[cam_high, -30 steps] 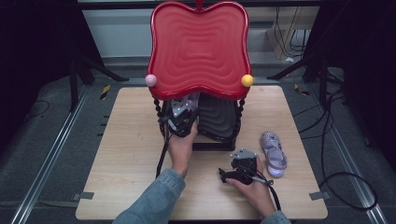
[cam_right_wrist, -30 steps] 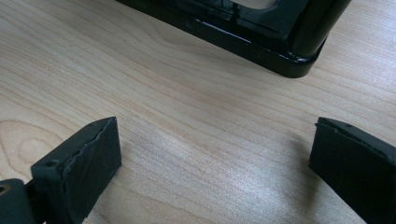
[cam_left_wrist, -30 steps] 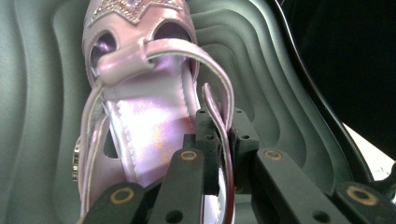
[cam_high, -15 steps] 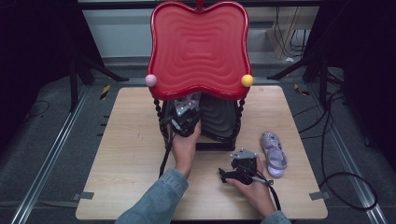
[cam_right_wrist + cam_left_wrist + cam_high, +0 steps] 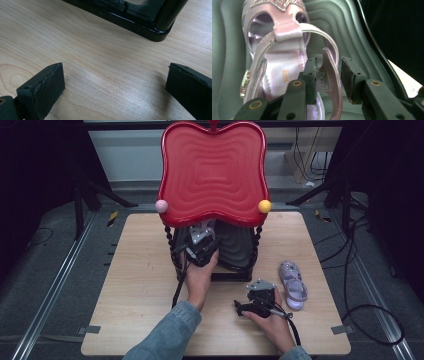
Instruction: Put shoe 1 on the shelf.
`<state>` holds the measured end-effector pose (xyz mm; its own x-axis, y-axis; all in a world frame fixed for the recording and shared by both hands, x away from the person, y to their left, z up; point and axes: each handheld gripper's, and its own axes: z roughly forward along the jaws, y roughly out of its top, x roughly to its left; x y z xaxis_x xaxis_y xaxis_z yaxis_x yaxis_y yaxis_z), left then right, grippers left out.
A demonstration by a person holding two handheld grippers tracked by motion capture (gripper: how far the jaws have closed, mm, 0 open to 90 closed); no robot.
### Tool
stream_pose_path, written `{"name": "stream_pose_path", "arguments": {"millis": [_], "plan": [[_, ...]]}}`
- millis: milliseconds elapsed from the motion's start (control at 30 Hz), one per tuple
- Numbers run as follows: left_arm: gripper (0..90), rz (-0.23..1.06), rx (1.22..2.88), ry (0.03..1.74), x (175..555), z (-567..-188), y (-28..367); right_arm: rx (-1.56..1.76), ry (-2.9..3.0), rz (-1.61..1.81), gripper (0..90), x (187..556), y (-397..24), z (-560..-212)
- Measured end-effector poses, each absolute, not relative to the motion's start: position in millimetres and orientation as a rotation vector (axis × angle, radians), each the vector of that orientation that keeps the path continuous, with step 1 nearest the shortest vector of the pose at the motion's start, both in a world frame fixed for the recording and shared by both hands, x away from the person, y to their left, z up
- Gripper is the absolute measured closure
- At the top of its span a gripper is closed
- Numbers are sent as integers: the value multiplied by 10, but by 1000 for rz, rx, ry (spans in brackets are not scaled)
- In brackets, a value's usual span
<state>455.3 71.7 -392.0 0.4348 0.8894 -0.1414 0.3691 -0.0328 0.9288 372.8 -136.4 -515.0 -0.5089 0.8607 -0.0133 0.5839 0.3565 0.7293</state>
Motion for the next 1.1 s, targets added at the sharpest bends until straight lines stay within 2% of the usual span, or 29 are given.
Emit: {"name": "stream_pose_path", "arguments": {"millis": [367, 900, 1000, 1067, 1100], "plan": [[541, 640, 1639, 1067, 4405, -3798, 749, 1262, 2228, 955, 24, 3728, -1364, -5150], [387, 622, 1748, 945, 3920, -3737, 1088, 1262, 2231, 955, 23, 3726, -1368, -5150], [306, 595, 1778, 914, 3835, -3757, 1146, 1249, 2241, 956, 52, 3719, -1386, -5143], [293, 597, 1801, 902, 3768, -3798, 1212, 1239, 2244, 937, 120, 3702, -1402, -5105], [283, 598, 1806, 898, 3737, -3819, 1247, 1223, 2240, 934, 123, 3686, -1404, -5072]]}}
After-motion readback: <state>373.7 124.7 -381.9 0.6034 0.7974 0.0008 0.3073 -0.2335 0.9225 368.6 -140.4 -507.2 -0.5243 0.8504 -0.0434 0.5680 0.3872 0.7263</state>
